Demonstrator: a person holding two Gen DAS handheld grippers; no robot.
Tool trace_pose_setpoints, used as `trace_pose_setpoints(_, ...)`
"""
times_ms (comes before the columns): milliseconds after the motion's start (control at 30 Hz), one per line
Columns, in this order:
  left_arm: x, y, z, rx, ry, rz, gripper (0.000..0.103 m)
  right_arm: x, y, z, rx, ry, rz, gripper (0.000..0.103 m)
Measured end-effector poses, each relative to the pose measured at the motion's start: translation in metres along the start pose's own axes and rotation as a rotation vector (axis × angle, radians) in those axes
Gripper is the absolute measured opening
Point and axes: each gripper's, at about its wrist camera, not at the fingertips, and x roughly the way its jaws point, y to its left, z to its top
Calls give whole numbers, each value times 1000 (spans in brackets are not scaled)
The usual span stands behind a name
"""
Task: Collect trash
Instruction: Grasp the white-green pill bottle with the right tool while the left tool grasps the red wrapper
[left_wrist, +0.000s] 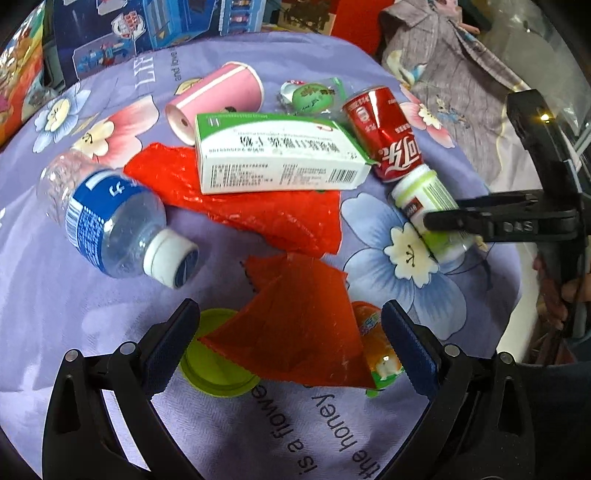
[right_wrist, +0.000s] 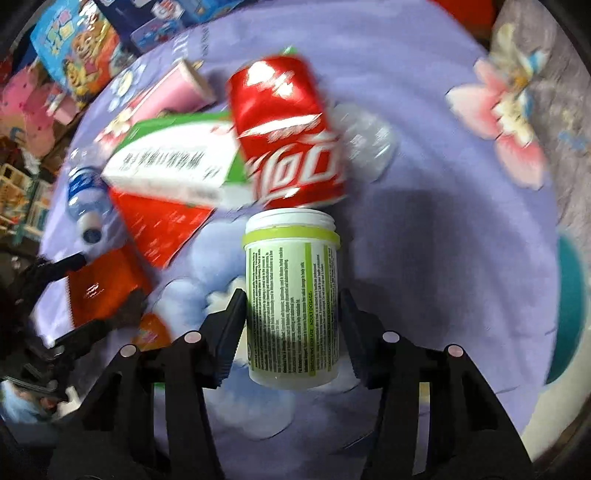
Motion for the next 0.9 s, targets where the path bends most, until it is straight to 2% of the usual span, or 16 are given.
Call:
trace_pose_setpoints(33, 1, 0, -1, -2, 0, -2, 91, 0, 2, -2, -7, 0, -4, 48)
trace_pose_setpoints(100, 4, 1, -3, 5, 15, -6, 76, -1, 6, -6, -18, 1, -17, 48)
trace_pose_setpoints(400, 17, -1, -12, 37, 40, 30, 72, 11, 11, -7, -12, 25, -8, 49)
trace_pose_setpoints(433, 16, -1, -11, 35, 37, 30, 69, 12, 12, -8, -8, 19, -7, 49)
trace_pose_setpoints(467, 15, -1, -11, 28, 33, 30, 56, 12, 12, -8, -6, 12, -8, 48)
trace_pose_setpoints(500, 14, -1, -10, 23, 29, 32, 48, 10, 12, -8, -2, 3, -5, 48)
trace_pose_setpoints(700, -2, 0, 1, -12, -8, 30, 47, -5, 9, -12, 23, -45, 50, 48)
trace_pose_setpoints(900, -15, -23, 19, 9, -30, 3, 47, -31, -17, -20, 91, -113, 71, 48)
